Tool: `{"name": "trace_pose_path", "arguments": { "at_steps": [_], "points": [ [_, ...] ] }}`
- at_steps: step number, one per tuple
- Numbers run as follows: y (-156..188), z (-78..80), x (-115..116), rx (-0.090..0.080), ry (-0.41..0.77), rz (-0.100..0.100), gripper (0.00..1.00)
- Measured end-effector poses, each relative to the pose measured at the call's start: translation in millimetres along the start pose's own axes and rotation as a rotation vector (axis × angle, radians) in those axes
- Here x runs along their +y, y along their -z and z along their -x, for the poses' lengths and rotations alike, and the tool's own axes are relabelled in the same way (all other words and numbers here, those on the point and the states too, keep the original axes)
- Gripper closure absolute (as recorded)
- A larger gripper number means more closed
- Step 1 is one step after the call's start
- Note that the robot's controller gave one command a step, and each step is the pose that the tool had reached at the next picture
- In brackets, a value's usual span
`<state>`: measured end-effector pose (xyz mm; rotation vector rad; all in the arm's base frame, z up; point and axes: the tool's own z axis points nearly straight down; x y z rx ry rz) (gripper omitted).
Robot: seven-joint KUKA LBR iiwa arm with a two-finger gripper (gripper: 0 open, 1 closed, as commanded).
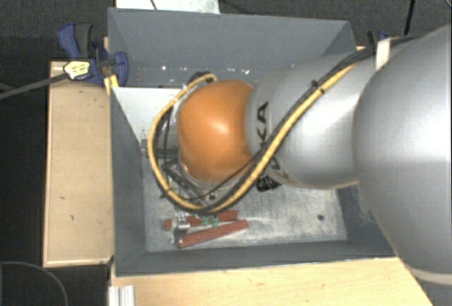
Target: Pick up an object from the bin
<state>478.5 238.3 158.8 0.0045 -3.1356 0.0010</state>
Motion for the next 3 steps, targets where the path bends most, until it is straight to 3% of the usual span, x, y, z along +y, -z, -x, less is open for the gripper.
{"name": "trace_pose_path", "arguments": {
  "at_steps": [1, 2, 3],
  "points": [
    [3.7, 2.4, -1.0, -0.007, -0.005, 0.002, 0.0],
    [-82.6, 12.8, -52.8, -0.015, 0.099, 0.007, 1.0],
    [-82.6, 12.8, -52.9, -0.015, 0.096, 0.007, 1.0]
  ]
}}
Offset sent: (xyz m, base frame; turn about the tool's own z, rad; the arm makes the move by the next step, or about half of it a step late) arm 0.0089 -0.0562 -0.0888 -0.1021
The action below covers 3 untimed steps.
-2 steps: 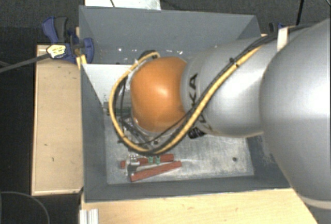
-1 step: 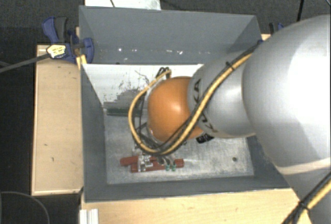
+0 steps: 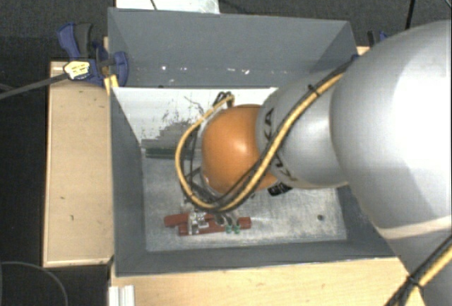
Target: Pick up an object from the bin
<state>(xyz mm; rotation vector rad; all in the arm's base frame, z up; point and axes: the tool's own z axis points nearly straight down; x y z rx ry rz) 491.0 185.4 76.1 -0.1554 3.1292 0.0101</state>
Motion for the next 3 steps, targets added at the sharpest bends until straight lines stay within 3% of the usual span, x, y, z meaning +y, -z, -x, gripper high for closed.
{"name": "trace_pose_path", "arguments": {
  "at_steps": [1, 2, 3],
  "points": [
    [199.5, -3.6, 13.4, 0.01, 0.059, -0.006, 1.0],
    [221.5, -3.2, 15.3, 0.006, 0.062, -0.005, 0.0],
    [221.5, -3.2, 15.3, 0.006, 0.061, -0.005, 0.0]
  ]
}}
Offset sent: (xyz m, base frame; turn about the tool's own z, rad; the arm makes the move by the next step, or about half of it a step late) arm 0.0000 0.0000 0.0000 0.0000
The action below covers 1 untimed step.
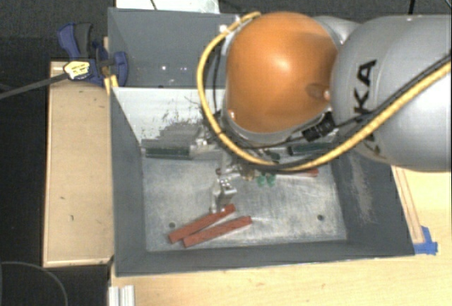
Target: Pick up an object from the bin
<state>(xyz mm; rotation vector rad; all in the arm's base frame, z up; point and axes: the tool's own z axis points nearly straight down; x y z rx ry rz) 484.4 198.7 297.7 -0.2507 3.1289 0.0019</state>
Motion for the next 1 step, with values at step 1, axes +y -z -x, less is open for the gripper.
{"name": "trace_pose_path", "arguments": {
  "at_steps": [1],
  "points": [
    [-24.7, 0.5, -2.7, -0.012, -0.006, 0.003, 0.0]
  ]
}}
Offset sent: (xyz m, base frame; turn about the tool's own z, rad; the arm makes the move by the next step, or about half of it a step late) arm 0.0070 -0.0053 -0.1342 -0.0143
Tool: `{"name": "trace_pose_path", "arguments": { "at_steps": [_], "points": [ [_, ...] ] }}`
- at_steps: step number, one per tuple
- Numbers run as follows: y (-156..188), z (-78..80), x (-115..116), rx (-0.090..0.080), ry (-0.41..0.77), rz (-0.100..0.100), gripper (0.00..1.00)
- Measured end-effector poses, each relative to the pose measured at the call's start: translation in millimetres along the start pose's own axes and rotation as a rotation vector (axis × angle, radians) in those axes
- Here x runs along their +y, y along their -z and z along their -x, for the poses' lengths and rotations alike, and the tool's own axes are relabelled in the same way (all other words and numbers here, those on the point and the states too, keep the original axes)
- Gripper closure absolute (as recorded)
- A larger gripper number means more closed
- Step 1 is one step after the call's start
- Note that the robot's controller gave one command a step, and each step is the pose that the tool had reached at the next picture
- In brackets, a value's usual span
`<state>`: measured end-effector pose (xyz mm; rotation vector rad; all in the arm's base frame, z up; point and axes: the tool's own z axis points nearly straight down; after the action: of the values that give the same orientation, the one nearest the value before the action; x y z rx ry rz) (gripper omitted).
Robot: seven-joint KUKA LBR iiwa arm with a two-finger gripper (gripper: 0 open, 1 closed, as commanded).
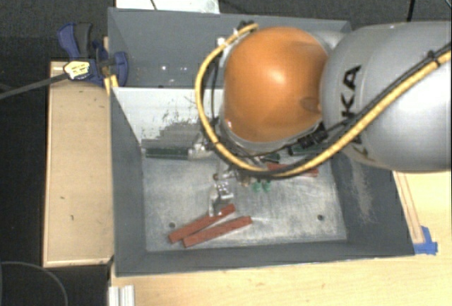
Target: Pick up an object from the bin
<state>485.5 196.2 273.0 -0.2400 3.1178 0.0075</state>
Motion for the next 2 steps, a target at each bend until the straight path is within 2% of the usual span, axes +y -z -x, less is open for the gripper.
{"name": "trace_pose_path", "arguments": {
  "at_steps": [1, 2],
  "points": [
    [-70.0, 2.5, -2.6, 0.008, 0.0, -0.002, 0.0],
    [-85.3, 2.4, -3.8, 0.009, 0.011, -0.002, 0.0]
  ]
}}
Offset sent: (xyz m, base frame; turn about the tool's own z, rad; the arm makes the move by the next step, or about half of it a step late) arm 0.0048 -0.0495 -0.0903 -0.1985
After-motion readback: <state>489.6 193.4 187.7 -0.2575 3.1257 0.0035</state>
